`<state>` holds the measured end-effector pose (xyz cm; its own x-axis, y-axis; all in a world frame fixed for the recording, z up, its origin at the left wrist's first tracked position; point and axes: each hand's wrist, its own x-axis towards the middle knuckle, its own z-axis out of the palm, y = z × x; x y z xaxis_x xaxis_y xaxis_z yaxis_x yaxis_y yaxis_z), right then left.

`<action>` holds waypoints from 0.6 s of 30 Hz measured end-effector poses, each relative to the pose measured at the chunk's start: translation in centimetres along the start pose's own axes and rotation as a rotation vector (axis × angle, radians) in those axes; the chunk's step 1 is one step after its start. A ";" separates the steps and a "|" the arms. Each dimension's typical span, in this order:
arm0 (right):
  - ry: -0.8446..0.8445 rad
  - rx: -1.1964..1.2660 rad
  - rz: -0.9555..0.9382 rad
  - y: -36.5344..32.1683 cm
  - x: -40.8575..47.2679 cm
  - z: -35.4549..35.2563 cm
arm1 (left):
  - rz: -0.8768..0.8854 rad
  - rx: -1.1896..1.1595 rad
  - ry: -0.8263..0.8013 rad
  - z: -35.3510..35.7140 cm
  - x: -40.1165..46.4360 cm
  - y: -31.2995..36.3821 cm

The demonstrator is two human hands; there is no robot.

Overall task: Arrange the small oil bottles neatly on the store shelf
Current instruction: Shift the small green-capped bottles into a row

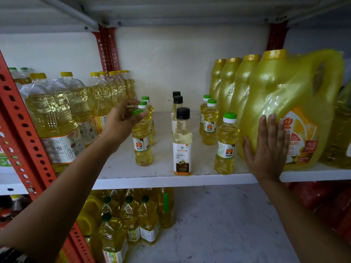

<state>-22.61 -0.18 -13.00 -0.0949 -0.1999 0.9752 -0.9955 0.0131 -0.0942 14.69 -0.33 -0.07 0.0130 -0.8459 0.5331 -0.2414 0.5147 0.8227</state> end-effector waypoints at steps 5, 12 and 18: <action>-0.009 -0.003 0.006 -0.1 0.0 -0.2 | 0.044 0.015 0.021 -1.0 -1.5 0.7; -0.022 -0.003 0.013 -0.2 0.0 -0.3 | 0.061 0.046 0.025 -1.5 -2.5 0.6; -0.026 -0.003 0.012 -0.2 0.0 -0.3 | 0.041 0.087 0.085 -1.4 -2.8 0.4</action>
<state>-22.42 0.13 -12.93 -0.1065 -0.2247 0.9686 -0.9943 0.0186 -0.1051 15.95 2.41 -0.97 0.0827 -0.8074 0.5842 -0.3266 0.5319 0.7813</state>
